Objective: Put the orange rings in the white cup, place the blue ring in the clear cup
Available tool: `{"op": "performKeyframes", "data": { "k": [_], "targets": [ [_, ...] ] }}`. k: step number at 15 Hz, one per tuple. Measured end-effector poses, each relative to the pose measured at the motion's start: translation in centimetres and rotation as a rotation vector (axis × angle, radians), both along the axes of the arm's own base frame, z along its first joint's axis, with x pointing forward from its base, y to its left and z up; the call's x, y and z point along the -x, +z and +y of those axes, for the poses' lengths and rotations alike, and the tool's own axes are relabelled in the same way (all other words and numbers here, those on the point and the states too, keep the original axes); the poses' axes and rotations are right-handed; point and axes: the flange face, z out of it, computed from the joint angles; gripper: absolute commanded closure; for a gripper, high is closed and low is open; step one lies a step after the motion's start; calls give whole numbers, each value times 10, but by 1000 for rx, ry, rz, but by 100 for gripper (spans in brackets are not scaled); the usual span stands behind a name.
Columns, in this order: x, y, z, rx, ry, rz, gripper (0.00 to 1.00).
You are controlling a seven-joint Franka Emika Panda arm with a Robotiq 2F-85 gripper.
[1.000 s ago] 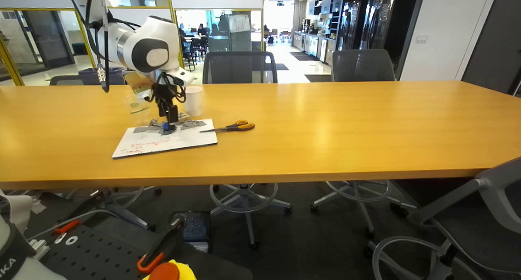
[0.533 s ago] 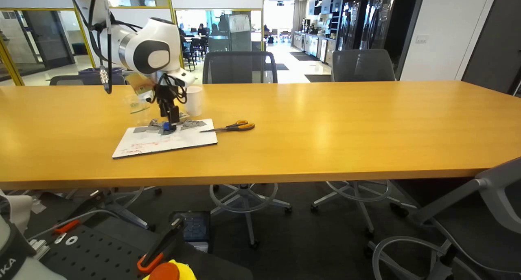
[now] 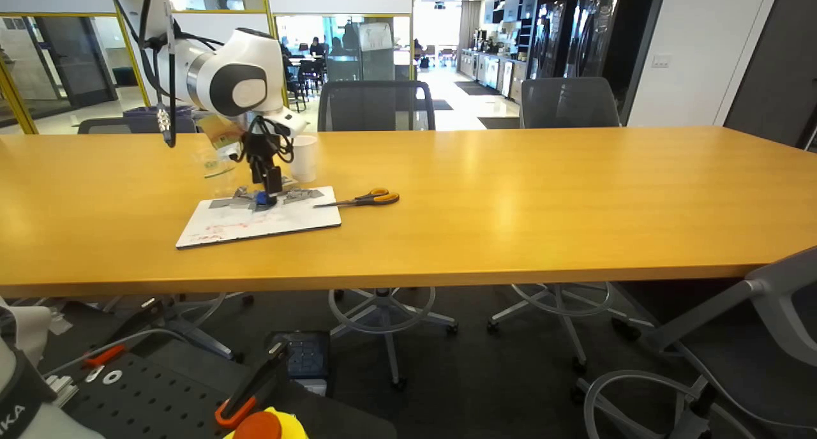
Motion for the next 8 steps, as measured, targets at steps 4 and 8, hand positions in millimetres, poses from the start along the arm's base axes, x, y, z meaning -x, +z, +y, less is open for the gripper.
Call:
{"op": "performKeyframes", "data": {
  "k": [4, 8],
  "targets": [
    [-2, 1, -3, 0, -7, -5, 58],
    [-4, 2, -7, -9, -29, -13, 81]
  ]
}}
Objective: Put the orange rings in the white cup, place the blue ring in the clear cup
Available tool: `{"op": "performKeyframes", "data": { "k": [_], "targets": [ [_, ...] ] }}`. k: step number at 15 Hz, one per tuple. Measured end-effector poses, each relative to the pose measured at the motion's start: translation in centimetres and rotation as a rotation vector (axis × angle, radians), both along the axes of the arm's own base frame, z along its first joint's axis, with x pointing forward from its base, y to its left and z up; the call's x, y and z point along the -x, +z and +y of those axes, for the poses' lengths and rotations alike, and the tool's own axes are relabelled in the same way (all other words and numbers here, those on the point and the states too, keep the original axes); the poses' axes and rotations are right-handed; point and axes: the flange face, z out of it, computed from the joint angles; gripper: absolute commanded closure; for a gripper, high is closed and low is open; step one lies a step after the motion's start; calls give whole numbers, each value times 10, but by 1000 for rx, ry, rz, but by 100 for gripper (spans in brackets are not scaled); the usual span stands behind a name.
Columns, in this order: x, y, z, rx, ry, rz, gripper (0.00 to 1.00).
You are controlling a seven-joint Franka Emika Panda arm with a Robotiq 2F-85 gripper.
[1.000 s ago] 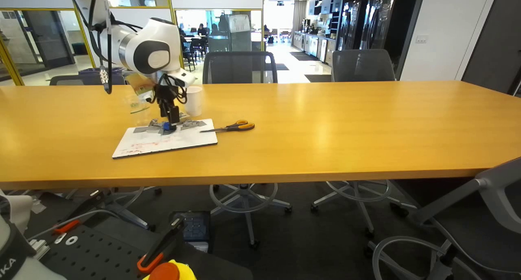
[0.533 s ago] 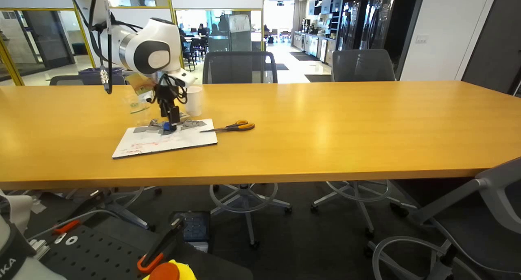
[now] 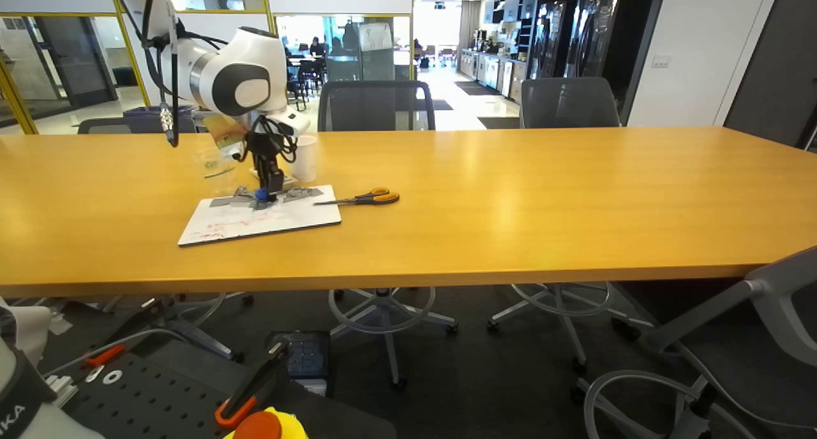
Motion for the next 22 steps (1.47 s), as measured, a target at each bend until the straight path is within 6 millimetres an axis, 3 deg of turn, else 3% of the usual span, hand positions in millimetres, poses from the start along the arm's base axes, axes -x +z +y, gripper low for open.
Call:
{"op": "performKeyframes", "data": {
  "k": [10, 15, 22],
  "targets": [
    [-4, 8, -2, 0, -5, -17, 80],
    [-10, 39, 0, 54, 35, -82, 81],
    [-3, 84, 41, 67, 109, -168, 80]
  ]
}}
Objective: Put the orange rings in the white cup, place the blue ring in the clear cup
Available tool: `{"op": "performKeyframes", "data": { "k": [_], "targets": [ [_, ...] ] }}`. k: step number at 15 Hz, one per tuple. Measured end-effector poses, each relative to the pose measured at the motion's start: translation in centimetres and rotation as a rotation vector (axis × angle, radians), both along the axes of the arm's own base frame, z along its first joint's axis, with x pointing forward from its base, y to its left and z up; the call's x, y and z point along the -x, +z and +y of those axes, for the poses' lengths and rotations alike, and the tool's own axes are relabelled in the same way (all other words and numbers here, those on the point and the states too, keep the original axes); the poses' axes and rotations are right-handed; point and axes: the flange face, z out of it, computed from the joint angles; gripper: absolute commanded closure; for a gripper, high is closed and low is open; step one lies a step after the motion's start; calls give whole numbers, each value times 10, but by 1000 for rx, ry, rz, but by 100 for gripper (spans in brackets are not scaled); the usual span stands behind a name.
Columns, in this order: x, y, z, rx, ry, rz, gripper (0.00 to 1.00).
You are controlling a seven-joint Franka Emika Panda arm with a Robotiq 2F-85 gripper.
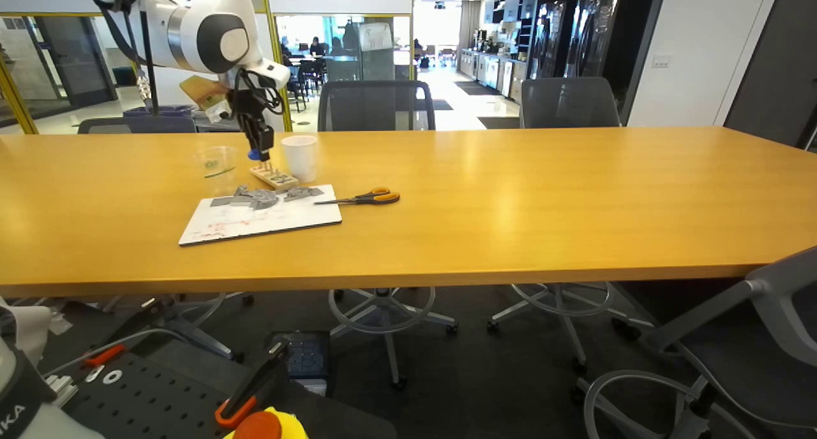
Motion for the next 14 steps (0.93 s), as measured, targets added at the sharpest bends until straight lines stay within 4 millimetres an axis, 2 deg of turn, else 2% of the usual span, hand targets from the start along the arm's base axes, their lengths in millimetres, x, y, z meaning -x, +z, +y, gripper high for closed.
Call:
{"op": "performKeyframes", "data": {
  "k": [6, 14],
  "targets": [
    [12, 17, 34, 19, 57, -38, 80],
    [33, 20, 76, 32, 132, -53, 81]
  ]
}}
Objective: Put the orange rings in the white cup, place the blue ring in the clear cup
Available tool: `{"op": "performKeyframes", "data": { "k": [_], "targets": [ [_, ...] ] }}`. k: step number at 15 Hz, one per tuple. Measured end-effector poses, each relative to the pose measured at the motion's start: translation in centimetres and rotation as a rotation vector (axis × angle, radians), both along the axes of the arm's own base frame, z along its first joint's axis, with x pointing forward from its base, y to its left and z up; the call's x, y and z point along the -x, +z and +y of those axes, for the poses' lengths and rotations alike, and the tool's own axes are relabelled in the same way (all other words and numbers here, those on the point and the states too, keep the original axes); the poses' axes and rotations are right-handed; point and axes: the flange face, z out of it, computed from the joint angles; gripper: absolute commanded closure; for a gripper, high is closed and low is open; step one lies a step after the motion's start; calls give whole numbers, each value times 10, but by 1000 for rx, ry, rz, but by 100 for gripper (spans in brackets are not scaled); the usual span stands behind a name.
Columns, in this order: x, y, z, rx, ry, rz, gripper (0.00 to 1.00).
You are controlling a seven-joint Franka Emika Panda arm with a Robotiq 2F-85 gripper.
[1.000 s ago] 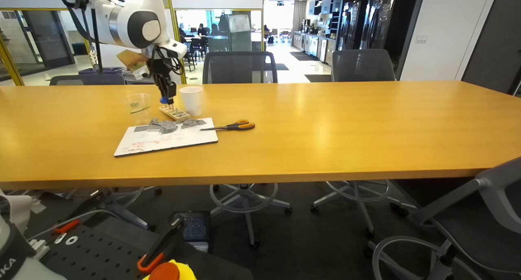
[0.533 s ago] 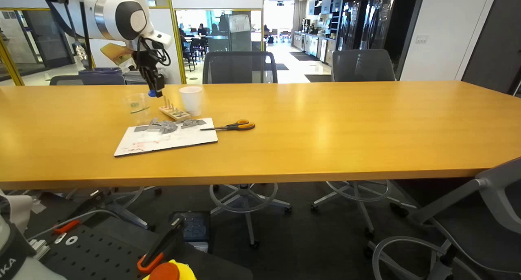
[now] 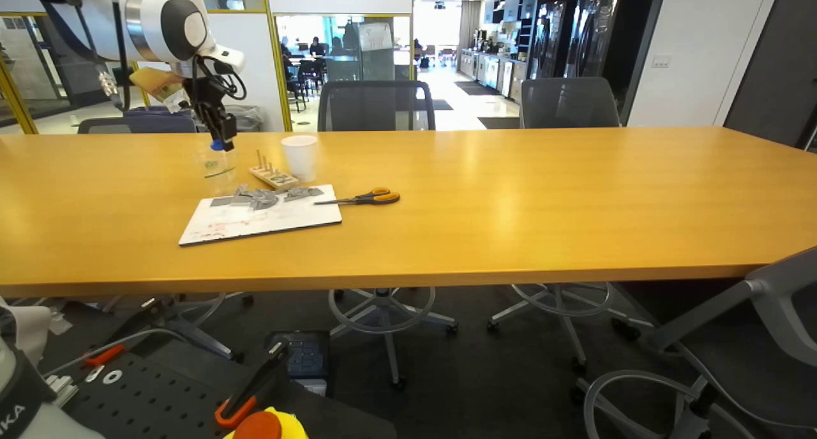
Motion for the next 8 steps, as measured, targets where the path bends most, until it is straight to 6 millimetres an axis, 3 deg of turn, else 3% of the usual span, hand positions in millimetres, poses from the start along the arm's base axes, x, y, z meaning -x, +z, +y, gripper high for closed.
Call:
{"op": "performKeyframes", "data": {
  "k": [3, 4, 5, 8],
  "targets": [
    [5, 0, 8, 5, 13, -3, 81],
    [5, 0, 9, 4, 16, -3, 32],
    [6, 0, 10, 4, 18, -3, 31],
    [7, -1, 12, 9, 23, 4, 11]
  ]
}}
